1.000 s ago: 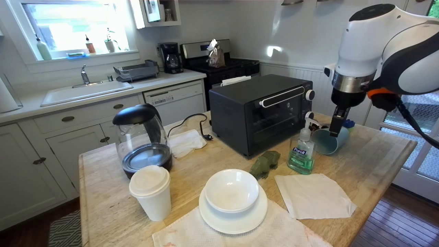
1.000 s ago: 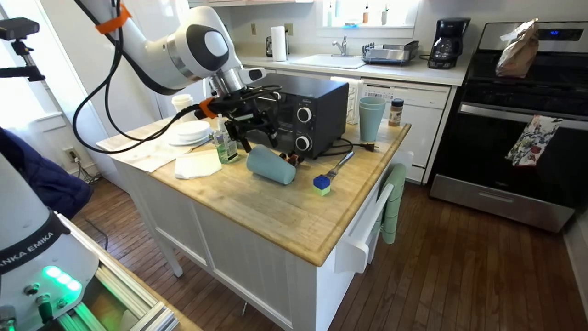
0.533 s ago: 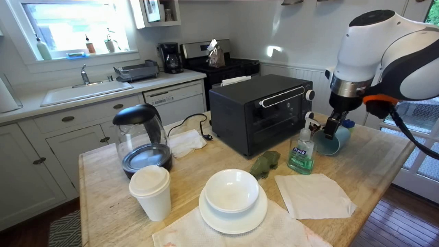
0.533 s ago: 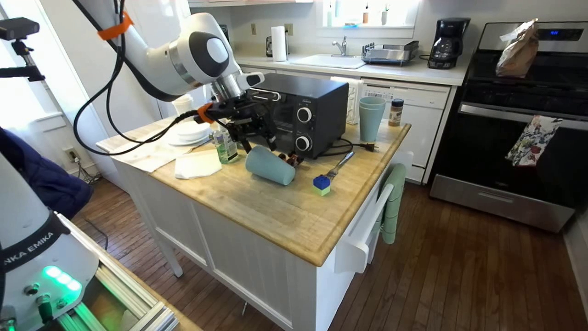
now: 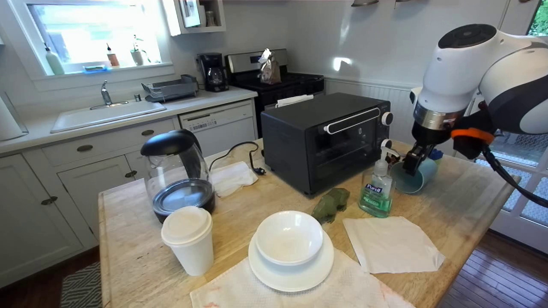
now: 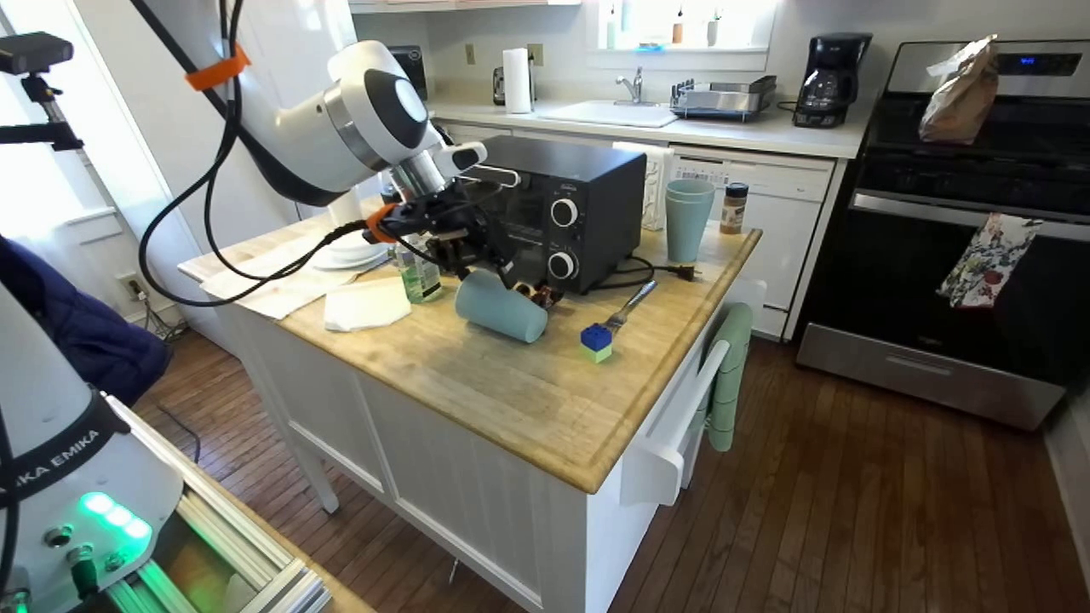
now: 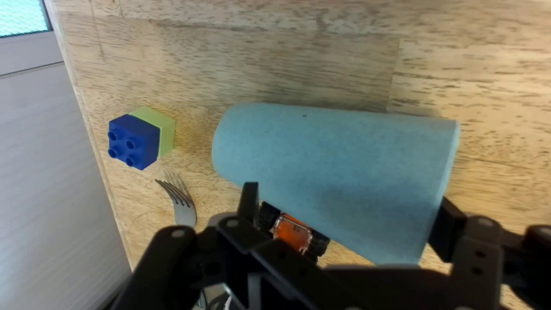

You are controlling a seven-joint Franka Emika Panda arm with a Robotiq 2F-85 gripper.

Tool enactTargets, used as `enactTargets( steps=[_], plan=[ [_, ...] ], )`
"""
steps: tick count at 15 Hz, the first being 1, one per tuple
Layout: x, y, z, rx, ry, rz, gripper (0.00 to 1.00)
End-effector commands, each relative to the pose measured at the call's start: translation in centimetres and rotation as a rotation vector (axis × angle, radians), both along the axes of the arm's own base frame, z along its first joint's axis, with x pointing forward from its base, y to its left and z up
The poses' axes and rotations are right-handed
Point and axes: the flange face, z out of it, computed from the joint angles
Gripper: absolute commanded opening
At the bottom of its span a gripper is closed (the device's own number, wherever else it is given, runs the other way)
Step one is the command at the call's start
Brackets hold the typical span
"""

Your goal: Pick up the light blue cup and put it the right way up on the oven

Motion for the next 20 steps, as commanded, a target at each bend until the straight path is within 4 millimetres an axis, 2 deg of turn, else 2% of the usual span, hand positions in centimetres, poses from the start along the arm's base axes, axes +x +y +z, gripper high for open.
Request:
enactTargets(
  steps=[1, 3, 4, 10, 14, 20],
  plan=[
    [0.3, -0.1, -0.8, -0.023, -0.001, -0.025, 0.64],
    [0.3, 0.0, -1.0, -0.02, 0.003, -0.03, 0.5],
    [0.4, -0.1, -1.0, -0.023, 0.004, -0.033, 0.48],
    [1.8, -1.1, 0.8, -0.048, -0.018, -0.064, 0.08],
    [2.7, -2.2, 1.8, -0.06, -0.028, -0.094, 0.0],
    [3.2, -2.9, 2.7, -0.002, -0.007, -0.173, 0.02]
  ],
)
